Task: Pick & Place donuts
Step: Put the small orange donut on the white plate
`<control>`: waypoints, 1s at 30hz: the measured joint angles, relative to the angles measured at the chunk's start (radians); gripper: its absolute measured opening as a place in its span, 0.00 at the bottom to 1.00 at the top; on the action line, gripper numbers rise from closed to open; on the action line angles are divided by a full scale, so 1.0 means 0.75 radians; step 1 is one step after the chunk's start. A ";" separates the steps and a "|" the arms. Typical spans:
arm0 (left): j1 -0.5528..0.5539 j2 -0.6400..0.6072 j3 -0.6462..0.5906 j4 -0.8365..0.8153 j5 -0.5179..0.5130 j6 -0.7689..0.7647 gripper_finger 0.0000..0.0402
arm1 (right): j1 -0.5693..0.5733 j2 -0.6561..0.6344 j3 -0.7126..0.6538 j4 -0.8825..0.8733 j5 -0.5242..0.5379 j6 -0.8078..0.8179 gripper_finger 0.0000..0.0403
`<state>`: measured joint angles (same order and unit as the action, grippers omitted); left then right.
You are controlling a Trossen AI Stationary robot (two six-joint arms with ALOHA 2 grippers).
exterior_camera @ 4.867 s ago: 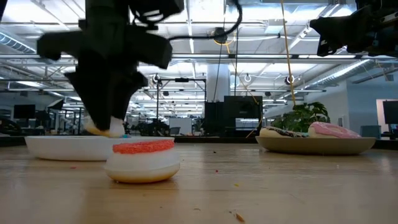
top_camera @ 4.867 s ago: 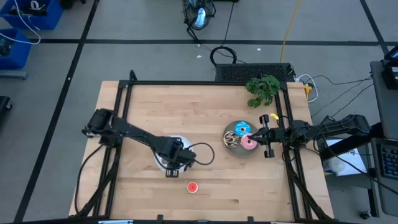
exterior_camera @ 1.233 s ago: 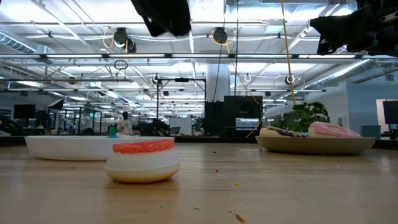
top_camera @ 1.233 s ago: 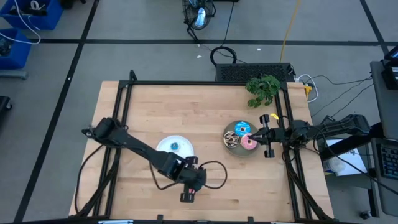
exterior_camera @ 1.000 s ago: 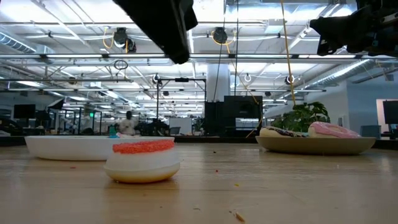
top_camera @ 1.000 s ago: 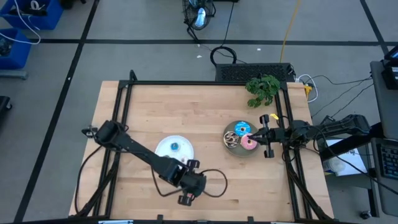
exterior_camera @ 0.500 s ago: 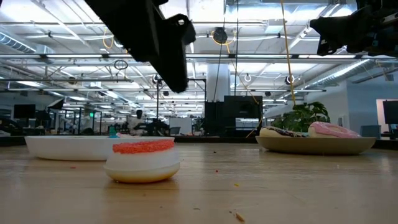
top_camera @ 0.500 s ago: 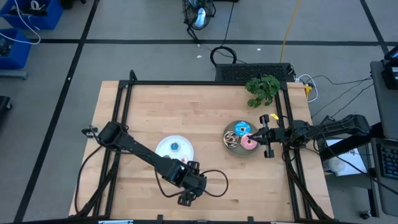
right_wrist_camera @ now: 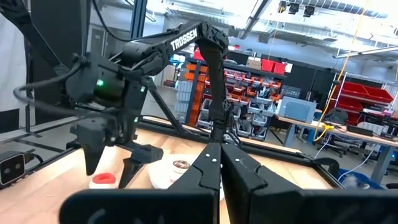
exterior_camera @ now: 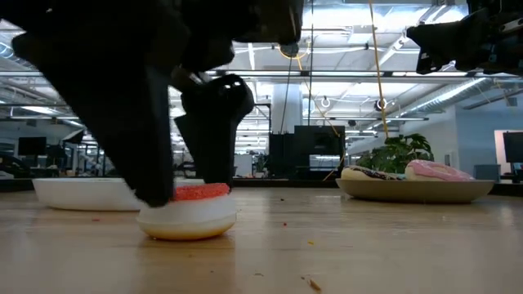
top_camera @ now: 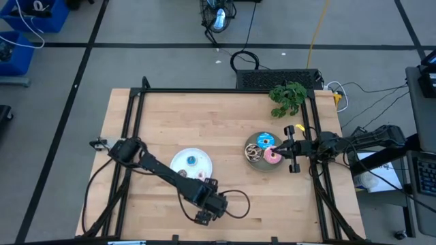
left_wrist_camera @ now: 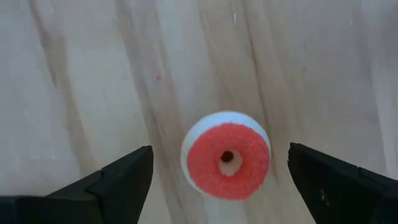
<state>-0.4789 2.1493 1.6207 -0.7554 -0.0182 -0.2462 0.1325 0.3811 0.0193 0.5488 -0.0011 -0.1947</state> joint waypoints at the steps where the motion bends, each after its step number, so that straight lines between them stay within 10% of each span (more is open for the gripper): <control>1: -0.001 0.016 0.001 0.009 0.005 -0.002 0.91 | 0.000 0.000 0.000 0.001 0.000 0.000 0.00; 30: -0.012 0.047 -0.043 0.102 0.003 -0.119 0.87 | 0.000 -0.001 0.000 0.001 0.000 0.000 0.00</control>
<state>-0.4877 2.1845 1.5887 -0.6790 -0.0161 -0.3355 0.1324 0.3805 0.0193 0.5495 -0.0010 -0.1951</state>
